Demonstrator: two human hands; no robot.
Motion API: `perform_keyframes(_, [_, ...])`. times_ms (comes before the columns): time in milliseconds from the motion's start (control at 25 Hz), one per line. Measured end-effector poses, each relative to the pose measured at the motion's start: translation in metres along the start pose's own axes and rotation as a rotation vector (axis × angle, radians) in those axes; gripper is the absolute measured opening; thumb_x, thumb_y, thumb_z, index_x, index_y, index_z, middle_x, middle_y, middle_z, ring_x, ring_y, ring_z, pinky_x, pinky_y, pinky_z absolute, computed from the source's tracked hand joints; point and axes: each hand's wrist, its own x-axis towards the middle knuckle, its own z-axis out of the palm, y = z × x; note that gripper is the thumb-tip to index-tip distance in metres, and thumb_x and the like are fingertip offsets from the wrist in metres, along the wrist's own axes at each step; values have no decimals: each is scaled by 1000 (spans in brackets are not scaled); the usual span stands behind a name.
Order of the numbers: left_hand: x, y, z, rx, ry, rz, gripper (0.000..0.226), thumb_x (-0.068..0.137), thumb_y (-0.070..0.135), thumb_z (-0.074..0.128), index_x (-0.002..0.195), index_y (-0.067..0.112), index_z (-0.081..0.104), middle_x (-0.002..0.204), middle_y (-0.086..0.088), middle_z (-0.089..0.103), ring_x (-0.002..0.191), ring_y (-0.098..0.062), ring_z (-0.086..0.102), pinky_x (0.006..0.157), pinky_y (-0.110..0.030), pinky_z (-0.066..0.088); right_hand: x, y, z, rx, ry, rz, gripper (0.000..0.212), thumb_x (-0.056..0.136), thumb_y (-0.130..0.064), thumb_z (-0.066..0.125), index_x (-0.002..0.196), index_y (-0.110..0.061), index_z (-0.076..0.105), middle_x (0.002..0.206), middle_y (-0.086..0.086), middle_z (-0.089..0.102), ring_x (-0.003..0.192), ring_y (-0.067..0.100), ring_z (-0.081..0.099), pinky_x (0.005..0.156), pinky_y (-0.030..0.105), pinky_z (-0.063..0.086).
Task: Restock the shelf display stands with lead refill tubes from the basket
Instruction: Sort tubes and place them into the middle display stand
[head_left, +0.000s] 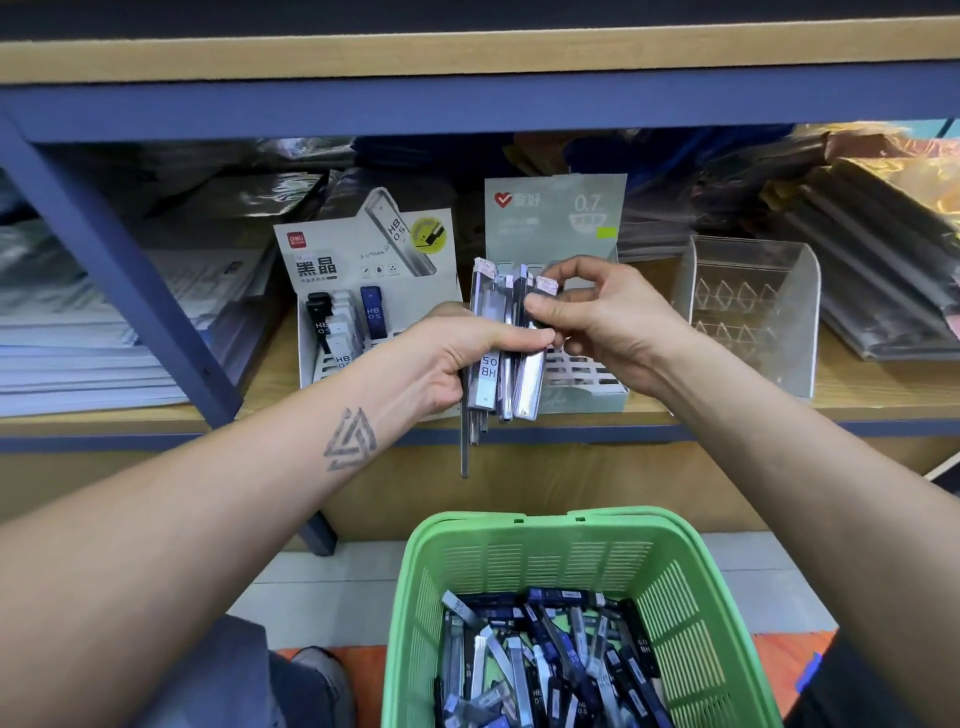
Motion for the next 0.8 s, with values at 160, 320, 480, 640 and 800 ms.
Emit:
perform_keyframes(160, [-3,7,-14,24,9,-75,12,85,-1,72,96,0,70,86,-15,74,72,-24,73,74,-40,63,8,-6,-5,-8,50,11,27,82,2,78,101,-6,61,72,14,65,48,16,53,42,22,39])
perform_keyframes(320, [-1,23,-34,64,157,-100,11,87,-8,65,80,1,62,65,-13,67,52,-21,67,52,-34,60,14,-9,-13,-300,132,-108,19,78,-1,72,96,-7,70,87,24,72,57,20,61,56,30,50])
perform_keyframes(480, [3,26,-33,124,224,-108,12,87,-8,64,81,1,60,60,-12,65,46,-19,65,48,-36,60,20,-10,-13,-604,83,-223,20,83,-8,64,100,-17,71,89,2,78,79,29,69,84,46,57])
perform_keyframes(640, [20,20,-28,206,300,-77,29,74,-8,75,100,-5,62,81,-19,70,56,-24,71,51,-40,59,28,-11,-17,-673,4,-302,27,100,-8,56,116,-24,71,93,0,76,85,13,70,86,37,55])
perform_keyframes(800, [36,19,-25,313,416,-87,61,53,7,88,107,-4,61,100,-22,71,74,-25,74,56,-33,60,43,-13,-17,-679,89,-343,20,95,-10,68,112,-15,61,80,10,75,78,21,72,83,41,58])
